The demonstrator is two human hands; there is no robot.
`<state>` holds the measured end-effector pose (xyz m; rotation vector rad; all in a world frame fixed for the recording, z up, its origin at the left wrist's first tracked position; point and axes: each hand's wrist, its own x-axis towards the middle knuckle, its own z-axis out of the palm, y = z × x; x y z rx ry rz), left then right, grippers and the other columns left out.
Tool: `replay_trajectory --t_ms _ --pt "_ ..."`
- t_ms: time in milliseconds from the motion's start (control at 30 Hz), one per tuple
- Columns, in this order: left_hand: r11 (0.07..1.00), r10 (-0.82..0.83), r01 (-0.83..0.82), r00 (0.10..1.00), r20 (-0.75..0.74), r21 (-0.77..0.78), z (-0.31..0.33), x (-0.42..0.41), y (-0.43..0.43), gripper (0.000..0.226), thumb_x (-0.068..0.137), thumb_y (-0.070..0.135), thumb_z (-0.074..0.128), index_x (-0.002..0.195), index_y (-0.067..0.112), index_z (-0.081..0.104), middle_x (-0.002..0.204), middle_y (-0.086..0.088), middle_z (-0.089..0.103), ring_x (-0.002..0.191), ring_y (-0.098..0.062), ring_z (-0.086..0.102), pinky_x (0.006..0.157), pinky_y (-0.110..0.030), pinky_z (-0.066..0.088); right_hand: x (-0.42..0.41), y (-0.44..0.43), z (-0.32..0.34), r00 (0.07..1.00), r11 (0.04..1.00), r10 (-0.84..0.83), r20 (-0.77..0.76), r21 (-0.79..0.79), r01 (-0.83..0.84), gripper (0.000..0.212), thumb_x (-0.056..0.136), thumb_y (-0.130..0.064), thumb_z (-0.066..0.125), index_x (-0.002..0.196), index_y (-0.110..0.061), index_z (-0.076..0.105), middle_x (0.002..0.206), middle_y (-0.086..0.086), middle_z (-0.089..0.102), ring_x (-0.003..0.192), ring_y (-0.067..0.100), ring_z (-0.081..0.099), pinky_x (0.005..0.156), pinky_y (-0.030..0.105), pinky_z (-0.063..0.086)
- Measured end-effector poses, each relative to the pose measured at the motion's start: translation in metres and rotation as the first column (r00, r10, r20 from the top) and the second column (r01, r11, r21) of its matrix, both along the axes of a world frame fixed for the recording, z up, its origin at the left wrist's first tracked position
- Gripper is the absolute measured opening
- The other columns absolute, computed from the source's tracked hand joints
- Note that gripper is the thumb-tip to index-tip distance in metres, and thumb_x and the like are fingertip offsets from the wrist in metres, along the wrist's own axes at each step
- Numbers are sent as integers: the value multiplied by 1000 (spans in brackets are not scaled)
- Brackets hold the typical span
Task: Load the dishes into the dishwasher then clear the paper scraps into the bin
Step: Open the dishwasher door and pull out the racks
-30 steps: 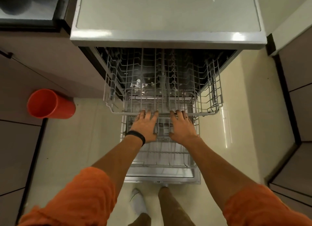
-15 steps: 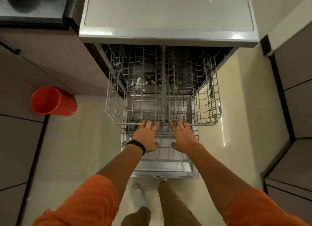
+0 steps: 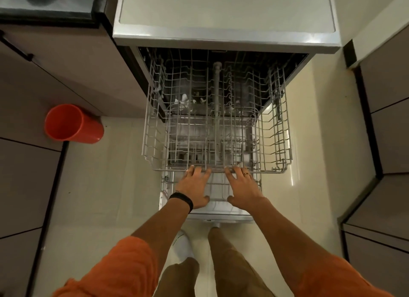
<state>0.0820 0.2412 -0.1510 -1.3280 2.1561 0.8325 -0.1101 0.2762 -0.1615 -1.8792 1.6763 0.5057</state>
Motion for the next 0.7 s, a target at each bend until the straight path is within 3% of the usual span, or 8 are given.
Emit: replay_trajectory --t_ms 333,500,700 --pt "999 -18 17 999 33 39 -6 13 15 95 88 46 66 160 22 9 159 -16 22 151 -40 15 118 -52 33 12 21 -1 1000 999 -2 14 47 1 100 90 -41 69 162 -17 5 164 14 15 152 39 14 123 48 20" --pt "998 -41 38 998 48 53 6 11 6 92 92 49 61 162 25 7 164 -16 18 152 -39 14 123 -53 21 11 16 10 1000 998 -6 5 55 5 94 93 -37 66 162 -17 6 165 14 15 153 37 14 125 49 17" --pt "997 30 -27 999 37 -71 47 30 -22 83 99 48 52 162 28 3 169 -10 11 155 -37 8 126 -52 10 26 -17 52 997 998 -20 70 -59 24 86 96 -34 61 162 -18 8 167 12 15 156 33 9 127 50 13"
